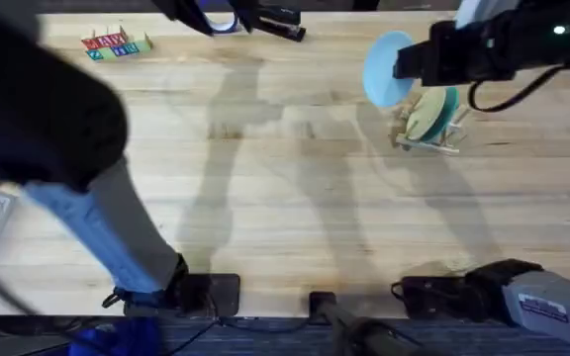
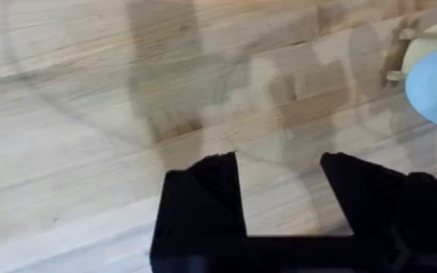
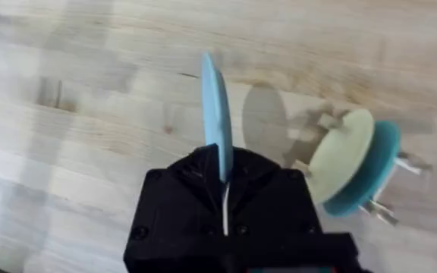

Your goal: Pick up the plates from the table one by one and place each into a slot on the dish rack.

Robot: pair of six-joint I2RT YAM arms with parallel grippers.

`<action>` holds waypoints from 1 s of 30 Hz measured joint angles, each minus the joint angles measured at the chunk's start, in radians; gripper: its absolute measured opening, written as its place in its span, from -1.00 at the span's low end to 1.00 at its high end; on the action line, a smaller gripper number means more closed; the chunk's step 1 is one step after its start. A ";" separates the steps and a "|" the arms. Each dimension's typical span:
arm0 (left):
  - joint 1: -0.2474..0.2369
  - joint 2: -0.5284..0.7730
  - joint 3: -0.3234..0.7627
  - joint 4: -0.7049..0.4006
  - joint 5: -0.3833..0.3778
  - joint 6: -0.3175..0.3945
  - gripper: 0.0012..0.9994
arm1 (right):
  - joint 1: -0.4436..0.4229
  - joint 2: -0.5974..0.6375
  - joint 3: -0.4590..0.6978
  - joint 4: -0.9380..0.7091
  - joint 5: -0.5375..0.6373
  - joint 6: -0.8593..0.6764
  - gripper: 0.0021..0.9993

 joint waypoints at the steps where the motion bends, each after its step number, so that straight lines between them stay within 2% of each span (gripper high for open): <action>1: 0.012 -0.030 -0.010 0.000 0.003 0.000 0.40 | -0.006 -0.007 0.000 -0.010 0.000 0.000 -0.94; 6: 0.091 -0.208 -0.072 0.001 0.041 0.000 0.50 | -0.039 -0.043 0.000 -0.051 0.001 0.000 -0.94; 9: 0.116 -0.284 -0.120 0.007 0.056 0.000 0.57 | -0.056 -0.073 0.000 -0.069 0.002 0.000 -0.94; 13: 0.115 -0.348 -0.207 0.032 0.065 0.019 0.72 | -0.087 -0.113 0.016 -0.116 0.004 0.000 -0.94; 17: 0.115 -0.394 -0.315 0.063 0.069 0.048 0.97 | -0.131 -0.147 0.059 -0.170 0.005 0.000 -0.94; 26: 0.115 -0.557 -0.599 0.222 0.072 0.098 0.99 | -0.199 -0.177 0.172 -0.329 0.012 0.000 -0.94; 30: 0.115 -0.616 -0.706 0.286 0.049 0.113 0.99 | -0.205 -0.177 0.202 -0.417 0.074 0.006 -0.94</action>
